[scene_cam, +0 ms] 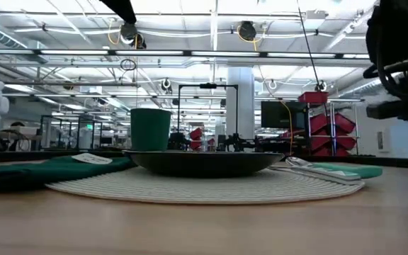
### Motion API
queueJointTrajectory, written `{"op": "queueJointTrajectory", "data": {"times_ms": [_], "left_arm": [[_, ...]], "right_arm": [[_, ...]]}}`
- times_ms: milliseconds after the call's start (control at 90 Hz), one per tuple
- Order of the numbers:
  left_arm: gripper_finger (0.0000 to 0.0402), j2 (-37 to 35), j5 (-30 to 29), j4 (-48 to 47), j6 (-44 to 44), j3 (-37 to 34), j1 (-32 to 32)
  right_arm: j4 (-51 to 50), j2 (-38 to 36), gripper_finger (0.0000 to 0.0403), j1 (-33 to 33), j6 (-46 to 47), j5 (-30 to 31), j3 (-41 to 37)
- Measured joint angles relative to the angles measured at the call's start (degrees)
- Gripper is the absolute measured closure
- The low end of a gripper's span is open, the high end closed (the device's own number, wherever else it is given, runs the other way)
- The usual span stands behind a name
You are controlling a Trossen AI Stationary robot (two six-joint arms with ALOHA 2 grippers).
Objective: Set table place
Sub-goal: Put the blue fork on the green napkin
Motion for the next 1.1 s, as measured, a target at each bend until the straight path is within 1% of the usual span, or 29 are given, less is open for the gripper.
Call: {"op": "queueJointTrajectory", "data": {"times_ms": [156, 256, 333, 467, 556, 622, 700, 744, 867, 944, 1011, 1100], "left_arm": [[0.0284, 0.0, 0.0, 0.01, 0.58, 0.0, 0.0], [0.0284, 0.0, 0.1, -0.02, 0.64, 0.0, 0.0], [0.0284, 0.0, 0.35, -0.12, 0.27, 0.0, -0.17], [0.0284, 0.0, 0.41, -1.37, -1.21, -0.02, -0.72], [0.0284, 0.0, 0.43, -1.28, -2.05, -0.02, -0.79], [0.0284, 0.0, 0.42, -1.16, -2.25, -0.02, -0.76], [0.0284, 0.0, 0.42, -0.64, -2.26, -0.02, -0.72], [0.0284, 0.0, 0.42, -0.63, -2.27, -0.02, -0.57], [0.0284, 0.0, 0.42, -0.65, -2.29, -0.02, -0.59], [0.0284, 0.0, 0.4, -0.7, -2.4, -0.02, -0.76], [0.0284, 0.0, 0.39, -0.87, -2.4, -0.02, -1.04], [0.0284, 0.0, 0.39, -0.84, -2.38, -0.02, -1.16]], "right_arm": [[0.83, 3.0, 0.0263, -0.07, 0.44, 0.02, -0.31], [8.13, 3.44, 0.0266, -0.07, 1.18, -0.16, -3.26], [11.51, 3.0, 0.0266, -0.07, 1.49, 0.19, -5.57], [11.19, 2.62, 0.0271, -0.07, 0.94, 0.33, -5.72], [11.27, 1.68, 0.0292, -0.07, -0.27, 1.13, -5.74], [11.95, 1.43, 0.0323, -0.07, -0.99, 1.84, -5.77], [12.38, 1.49, 0.0372, -0.07, -1.48, 2.62, -5.79], [12.39, 1.49, 0.0388, -0.07, -1.89, 2.77, -5.79], [12.37, 1.27, 0.0392, 0.32, -2.26, 2.99, -5.78], [11.65, 0.73, 0.0398, 1.44, -3.58, 4.18, -4.8], [9.95, 0.34, 0.0399, 2.69, -4.5, 6.78, -2.22], [3.93, -0.53, 0.04, 4.31, -5.85, 9.36, 1.91]]}}
